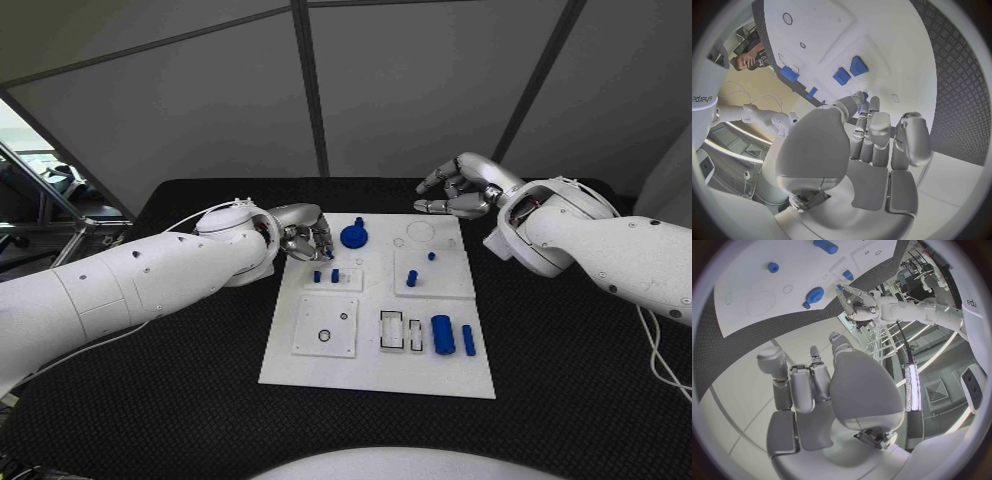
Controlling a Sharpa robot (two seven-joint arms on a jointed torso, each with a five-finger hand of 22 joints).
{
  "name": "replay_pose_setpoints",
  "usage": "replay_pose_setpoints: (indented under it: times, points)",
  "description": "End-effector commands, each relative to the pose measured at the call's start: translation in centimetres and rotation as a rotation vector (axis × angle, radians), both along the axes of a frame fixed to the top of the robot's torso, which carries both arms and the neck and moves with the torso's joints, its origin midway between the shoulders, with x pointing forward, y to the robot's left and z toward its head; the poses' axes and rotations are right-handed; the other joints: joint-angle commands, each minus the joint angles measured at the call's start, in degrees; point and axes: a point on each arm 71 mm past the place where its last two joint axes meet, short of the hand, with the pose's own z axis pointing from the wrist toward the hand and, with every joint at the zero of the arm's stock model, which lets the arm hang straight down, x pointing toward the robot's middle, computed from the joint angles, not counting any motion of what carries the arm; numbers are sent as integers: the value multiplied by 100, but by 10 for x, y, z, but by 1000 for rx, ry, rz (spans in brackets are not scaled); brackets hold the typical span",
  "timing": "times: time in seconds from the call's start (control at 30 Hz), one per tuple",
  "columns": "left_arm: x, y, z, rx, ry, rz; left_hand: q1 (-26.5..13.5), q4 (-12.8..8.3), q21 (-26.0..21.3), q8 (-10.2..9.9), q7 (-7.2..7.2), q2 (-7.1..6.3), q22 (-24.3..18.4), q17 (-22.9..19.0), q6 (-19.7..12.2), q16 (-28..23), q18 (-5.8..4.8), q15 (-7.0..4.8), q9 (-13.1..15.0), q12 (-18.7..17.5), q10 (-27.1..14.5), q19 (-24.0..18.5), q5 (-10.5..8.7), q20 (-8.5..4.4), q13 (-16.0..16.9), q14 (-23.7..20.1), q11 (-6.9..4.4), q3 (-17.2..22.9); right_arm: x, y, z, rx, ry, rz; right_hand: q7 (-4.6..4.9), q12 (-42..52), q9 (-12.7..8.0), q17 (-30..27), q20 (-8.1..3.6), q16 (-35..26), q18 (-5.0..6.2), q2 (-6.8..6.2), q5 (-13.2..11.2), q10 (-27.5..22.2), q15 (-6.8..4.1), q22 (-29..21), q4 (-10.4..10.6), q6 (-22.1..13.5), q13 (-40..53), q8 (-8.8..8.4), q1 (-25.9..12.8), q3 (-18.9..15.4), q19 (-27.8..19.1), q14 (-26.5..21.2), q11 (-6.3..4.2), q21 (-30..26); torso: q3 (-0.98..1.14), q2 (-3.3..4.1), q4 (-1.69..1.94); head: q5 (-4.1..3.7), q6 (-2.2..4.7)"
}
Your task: Assemble the parts on the task board
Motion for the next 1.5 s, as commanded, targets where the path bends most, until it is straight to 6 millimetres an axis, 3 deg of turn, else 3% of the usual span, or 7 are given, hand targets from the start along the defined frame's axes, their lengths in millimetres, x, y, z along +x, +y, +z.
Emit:
replay_pose_setpoints:
  times: [0.03,0.9,1.43,1.5]
  points:
    - [0,-1,-1,2,14,-1,-61,-24,23,-19,5,9,740,-6,50,18,-124,-2,9,-35,40,59,-4,-1,2,42,11,13,0,1,2,0,-7,10,-14,-16,-9,319,-21,-27,51,26,24,-40,-43,-5,1,-12,261,39,32,27,-9,355,-12,-24,-1,-3,2,0,-7]
    - [3,-6,-5,15,32,8,-87,-23,-18,-64,15,3,726,-92,46,-15,-116,2,3,-94,51,43,-5,2,4,18,19,5,-1,2,2,1,-7,11,-13,-17,-8,319,-21,-28,51,36,32,-41,-44,-3,-2,-11,259,44,51,37,-6,356,-12,-25,2,-4,1,-2,-15]
    - [3,-3,-8,45,68,20,-132,-40,-93,-253,127,-40,707,-226,-65,-12,-106,64,-16,-283,-4,12,-5,48,12,-30,105,-25,-1,-1,2,0,-7,6,-12,-29,-9,302,-21,-40,54,35,31,-52,-43,-21,0,-12,247,44,50,35,-15,352,-11,-37,0,-4,6,-11,-13]
    - [3,-3,-8,43,65,21,-135,-48,-87,-381,162,-62,714,-235,-242,13,-108,84,-38,-304,14,16,-8,63,22,-27,126,-26,0,-1,2,-1,-7,4,-12,-71,-9,276,-21,-57,59,34,31,-87,-43,-46,0,-14,201,44,50,35,-30,346,-11,-54,-1,-8,7,-10,-13]
